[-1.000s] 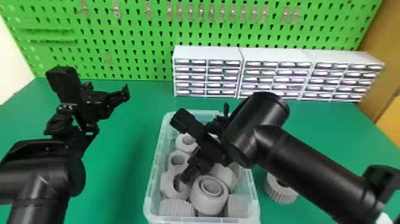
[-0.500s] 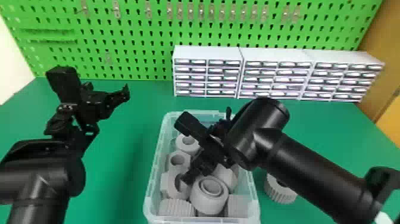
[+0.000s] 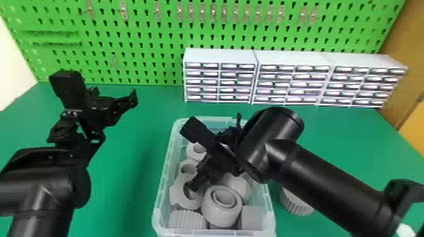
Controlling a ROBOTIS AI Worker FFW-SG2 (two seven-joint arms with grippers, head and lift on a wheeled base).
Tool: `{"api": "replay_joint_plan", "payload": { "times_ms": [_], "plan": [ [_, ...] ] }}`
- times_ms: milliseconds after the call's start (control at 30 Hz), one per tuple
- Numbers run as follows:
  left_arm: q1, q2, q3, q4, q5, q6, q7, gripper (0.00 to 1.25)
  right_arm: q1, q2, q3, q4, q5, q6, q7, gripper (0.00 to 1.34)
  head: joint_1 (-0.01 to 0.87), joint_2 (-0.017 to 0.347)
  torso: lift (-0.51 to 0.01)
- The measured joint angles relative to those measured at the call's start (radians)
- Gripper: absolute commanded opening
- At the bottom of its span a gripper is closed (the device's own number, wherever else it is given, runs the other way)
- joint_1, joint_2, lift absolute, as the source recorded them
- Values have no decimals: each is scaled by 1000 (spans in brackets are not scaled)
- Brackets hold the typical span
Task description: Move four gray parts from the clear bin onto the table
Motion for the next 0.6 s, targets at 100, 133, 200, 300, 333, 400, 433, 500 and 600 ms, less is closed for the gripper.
{"api": "replay_joint_plan", "payload": {
  "times_ms": [100,133,200,300,333,400,433,500,600],
  "plan": [
    [0,0,0,0,0,0,0,1152,0,1,2,11,-7,-23,0,773,686,26,-50],
    [0,0,0,0,0,0,0,1152,0,1,2,15,-10,-28,0,773,686,26,-50],
    [0,0,0,0,0,0,0,1152,0,1,2,21,-14,-34,0,773,686,26,-50],
    [0,0,0,0,0,0,0,1152,0,1,3,28,-18,-41,0,772,686,26,-50],
    [0,0,0,0,1,0,0,1152,0,1,4,31,-20,-43,0,772,686,26,-50],
    [0,0,0,0,1,0,0,1152,0,1,5,35,-23,-47,0,772,686,26,-50],
    [1,0,0,0,1,0,0,1152,0,1,5,38,-25,-50,0,770,686,26,-50],
    [1,0,0,0,1,0,0,1152,1,1,6,43,-28,-55,0,770,686,26,-50],
    [1,0,0,0,1,0,0,1152,1,0,7,50,-34,-64,0,758,686,26,-50]
  ]
}}
